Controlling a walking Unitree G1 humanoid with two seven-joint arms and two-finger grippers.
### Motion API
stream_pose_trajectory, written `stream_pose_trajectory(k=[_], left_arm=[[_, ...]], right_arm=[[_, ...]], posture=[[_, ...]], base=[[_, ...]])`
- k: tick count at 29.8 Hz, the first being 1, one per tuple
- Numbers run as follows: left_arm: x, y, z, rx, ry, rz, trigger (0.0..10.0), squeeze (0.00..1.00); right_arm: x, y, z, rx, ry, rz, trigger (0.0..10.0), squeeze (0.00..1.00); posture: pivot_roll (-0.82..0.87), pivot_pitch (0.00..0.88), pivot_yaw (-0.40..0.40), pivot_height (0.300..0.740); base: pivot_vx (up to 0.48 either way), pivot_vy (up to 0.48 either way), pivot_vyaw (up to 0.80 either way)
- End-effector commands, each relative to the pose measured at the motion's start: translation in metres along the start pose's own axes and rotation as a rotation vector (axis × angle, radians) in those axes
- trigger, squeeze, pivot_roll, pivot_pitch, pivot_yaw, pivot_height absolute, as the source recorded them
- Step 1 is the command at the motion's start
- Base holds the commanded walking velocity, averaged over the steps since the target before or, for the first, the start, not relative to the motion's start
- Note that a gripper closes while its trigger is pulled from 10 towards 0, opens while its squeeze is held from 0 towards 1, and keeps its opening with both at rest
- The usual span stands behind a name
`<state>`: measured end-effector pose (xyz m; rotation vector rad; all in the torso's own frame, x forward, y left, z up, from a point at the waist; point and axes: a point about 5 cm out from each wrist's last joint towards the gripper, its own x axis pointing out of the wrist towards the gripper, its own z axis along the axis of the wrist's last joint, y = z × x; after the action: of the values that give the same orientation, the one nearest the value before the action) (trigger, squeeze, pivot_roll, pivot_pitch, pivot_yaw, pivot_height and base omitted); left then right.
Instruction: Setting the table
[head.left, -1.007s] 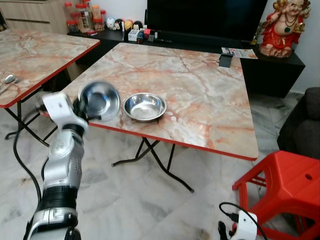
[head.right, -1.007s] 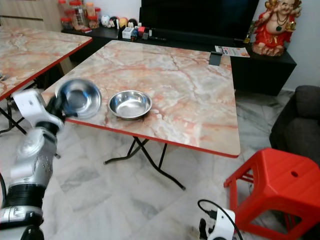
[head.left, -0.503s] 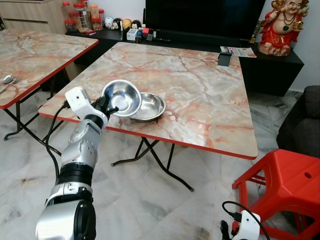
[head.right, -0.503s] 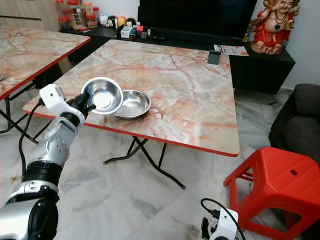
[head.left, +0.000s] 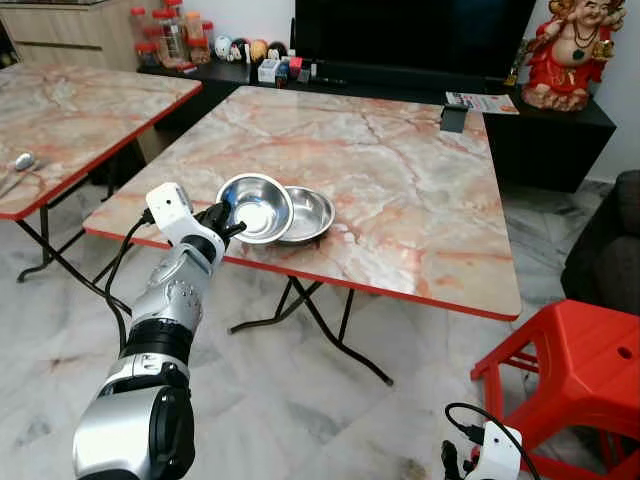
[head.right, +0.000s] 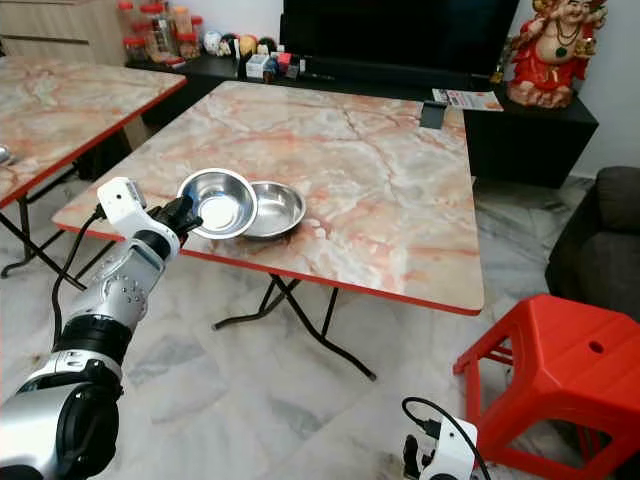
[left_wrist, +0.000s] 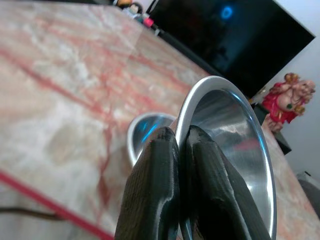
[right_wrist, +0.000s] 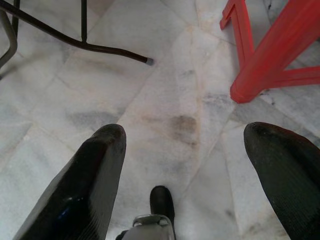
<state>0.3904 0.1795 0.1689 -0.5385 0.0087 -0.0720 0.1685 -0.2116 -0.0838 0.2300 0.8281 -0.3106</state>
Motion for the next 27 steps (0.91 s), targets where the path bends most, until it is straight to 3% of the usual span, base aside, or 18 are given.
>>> stream_pose_trajectory(k=[1,27], left_arm=[[0.0041,-0.0071,0.0112,0.02,-0.038,-0.025,10.0,0.0],[0.0025,-0.0069,0.0157,0.03,-0.065,-0.05,10.0,0.0]], right_arm=[[0.0002,-0.002,0.0017,0.01,-0.007,-0.01,10.0,0.0],[0.0006,0.0006,0.0012,0.005,0.004,-0.002,10.0,0.0]], posture=[[-0.03,0.0,-0.018,0.74],[-0.02,0.0,-0.034,0.74]], base=[[0.33,0.0,0.0],[0.348,0.0,0.0]])
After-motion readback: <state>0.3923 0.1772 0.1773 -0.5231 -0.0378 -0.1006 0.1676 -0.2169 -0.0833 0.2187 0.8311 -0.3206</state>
